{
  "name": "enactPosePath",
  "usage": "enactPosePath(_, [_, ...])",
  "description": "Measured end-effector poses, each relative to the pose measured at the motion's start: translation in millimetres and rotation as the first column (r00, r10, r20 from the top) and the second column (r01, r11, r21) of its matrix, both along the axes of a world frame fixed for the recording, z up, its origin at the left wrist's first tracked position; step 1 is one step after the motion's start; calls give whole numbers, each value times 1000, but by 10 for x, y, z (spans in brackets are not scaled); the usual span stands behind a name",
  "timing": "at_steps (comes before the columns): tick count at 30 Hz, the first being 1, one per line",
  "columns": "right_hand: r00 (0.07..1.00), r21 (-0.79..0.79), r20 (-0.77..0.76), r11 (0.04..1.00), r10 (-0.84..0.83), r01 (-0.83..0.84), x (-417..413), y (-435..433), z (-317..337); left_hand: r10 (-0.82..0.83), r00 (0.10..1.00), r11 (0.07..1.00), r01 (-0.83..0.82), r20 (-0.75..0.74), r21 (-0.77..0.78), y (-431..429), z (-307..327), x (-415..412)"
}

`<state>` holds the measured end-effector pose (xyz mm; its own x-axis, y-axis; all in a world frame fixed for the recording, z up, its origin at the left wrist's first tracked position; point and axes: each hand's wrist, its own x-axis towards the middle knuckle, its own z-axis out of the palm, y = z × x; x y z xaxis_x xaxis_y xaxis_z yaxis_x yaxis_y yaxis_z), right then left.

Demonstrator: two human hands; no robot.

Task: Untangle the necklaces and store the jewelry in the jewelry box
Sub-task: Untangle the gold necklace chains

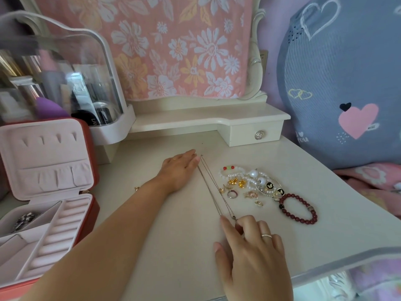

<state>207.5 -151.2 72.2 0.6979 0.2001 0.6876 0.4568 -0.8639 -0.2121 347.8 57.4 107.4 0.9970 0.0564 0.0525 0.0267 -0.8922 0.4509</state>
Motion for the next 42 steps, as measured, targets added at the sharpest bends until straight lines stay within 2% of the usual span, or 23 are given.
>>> enactPosePath(10, [998, 28, -44, 999, 35, -34, -13, -7, 20, -17, 1000, 999, 17, -15, -50, 5, 16, -3])
enactPosePath(12, [996, 17, -72, 999, 46, -45, -30, -14, 36, -7, 1000, 994, 7, -6, -105, 6, 25, -14])
enactPosePath(14, [993, 11, -103, 999, 54, -53, -48, -22, 58, 21, 1000, 968, -20, 3, -250, 14, 40, -64])
enactPosePath(17, [987, 9, -153, 999, 53, -52, -62, -53, 83, 92, 995, 897, -61, 49, -437, 21, 156, -202])
enactPosePath(20, [974, -18, -214, 997, 69, -75, -65, -86, 124, 265, 956, 862, -177, 125, -475, 107, 386, -423])
enactPosePath(23, [956, 57, -237, 985, 172, -162, -50, -54, 185, 399, 904, 834, -287, 155, -472, 261, 476, -781])
enactPosePath(26, [899, 204, -243, 926, 364, -319, -58, 147, 305, 400, 911, 858, -334, 101, -389, 322, 347, -1139])
enactPosePath(28, [813, 236, -343, 881, 471, -411, -13, 336, 405, 423, 905, 876, -396, 43, -275, 326, 258, -1299])
enactPosePath(30, [741, 253, -423, 853, 521, -456, 92, 531, 482, 458, 889, 882, -451, 20, -133, 348, 215, -1392])
enactPosePath(33, [667, 295, -511, 840, 542, -456, 282, 780, 593, 487, 873, 871, -486, 9, -70, 336, 231, -1470])
enactPosePath(38, [570, 326, -610, 830, 551, -454, 551, 1019, 644, 436, 900, 893, -433, -8, -122, 302, 272, -1489])
enactPosePath(40, [548, 353, -614, 819, 568, -453, 617, 1047, 653, 400, 917, 892, -392, -13, -225, 329, 285, -1477])
enactPosePath(42, [537, 393, -598, 802, 595, -450, 667, 1051, 672, 363, 932, 848, -337, -15, -410, 349, 325, -1453])
